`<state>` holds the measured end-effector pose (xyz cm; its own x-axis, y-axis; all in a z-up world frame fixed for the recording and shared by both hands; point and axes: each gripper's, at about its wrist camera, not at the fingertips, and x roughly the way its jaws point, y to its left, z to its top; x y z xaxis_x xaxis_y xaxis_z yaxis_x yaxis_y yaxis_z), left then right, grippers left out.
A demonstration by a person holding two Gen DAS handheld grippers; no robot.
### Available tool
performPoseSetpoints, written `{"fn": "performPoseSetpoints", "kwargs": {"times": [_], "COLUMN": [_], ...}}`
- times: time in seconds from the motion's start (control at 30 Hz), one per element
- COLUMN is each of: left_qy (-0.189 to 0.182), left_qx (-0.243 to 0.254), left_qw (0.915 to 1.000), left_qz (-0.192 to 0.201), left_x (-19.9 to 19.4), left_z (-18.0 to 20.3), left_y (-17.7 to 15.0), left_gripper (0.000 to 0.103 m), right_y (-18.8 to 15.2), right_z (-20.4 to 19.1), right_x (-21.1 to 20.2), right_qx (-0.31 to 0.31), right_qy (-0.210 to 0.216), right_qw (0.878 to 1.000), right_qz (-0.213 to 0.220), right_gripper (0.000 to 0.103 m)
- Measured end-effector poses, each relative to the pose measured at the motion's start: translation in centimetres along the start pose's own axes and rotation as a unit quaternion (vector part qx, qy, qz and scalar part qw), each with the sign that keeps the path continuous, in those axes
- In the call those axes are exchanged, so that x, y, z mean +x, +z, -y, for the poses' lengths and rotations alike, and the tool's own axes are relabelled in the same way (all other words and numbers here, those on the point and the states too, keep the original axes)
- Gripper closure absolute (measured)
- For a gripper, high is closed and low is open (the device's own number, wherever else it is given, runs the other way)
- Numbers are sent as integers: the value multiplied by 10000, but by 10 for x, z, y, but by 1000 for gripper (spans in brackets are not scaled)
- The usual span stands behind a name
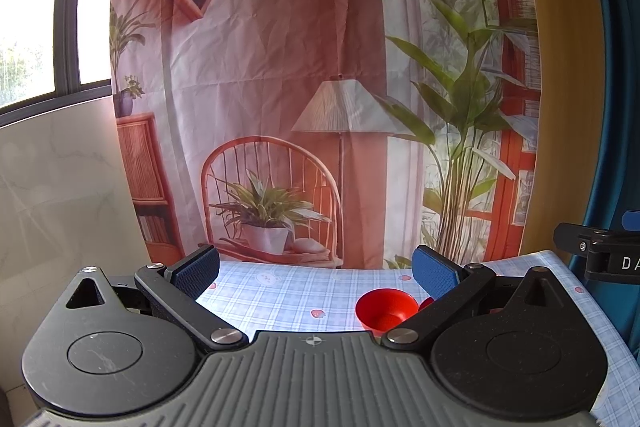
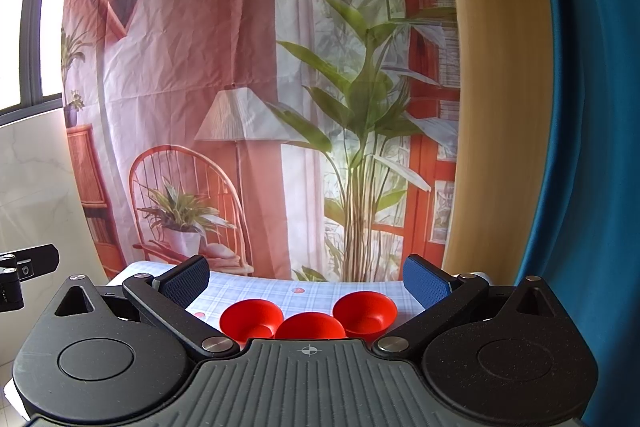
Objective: Organize plates and bowls
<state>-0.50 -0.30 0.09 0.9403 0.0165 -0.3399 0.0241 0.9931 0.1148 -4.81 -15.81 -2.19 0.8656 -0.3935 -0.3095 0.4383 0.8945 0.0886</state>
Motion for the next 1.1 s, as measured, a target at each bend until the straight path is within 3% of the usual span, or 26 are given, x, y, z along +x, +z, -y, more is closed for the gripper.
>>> {"fn": "performPoseSetpoints", "kwargs": {"times": [1.1], "left_qy": [-42], "left_qx": [-65], "left_qw": [10000], "left_qz": [-8], "left_x": [-1], "left_z": [-1], "left_y": [-1], "left_gripper": [0], "right_y": [0], "right_z": [-1], "right_x": [-2], "right_qx": [1], "right_qy": [-3], "right_qw": [10000], "right_qz": [0], "right_gripper": [0]}}
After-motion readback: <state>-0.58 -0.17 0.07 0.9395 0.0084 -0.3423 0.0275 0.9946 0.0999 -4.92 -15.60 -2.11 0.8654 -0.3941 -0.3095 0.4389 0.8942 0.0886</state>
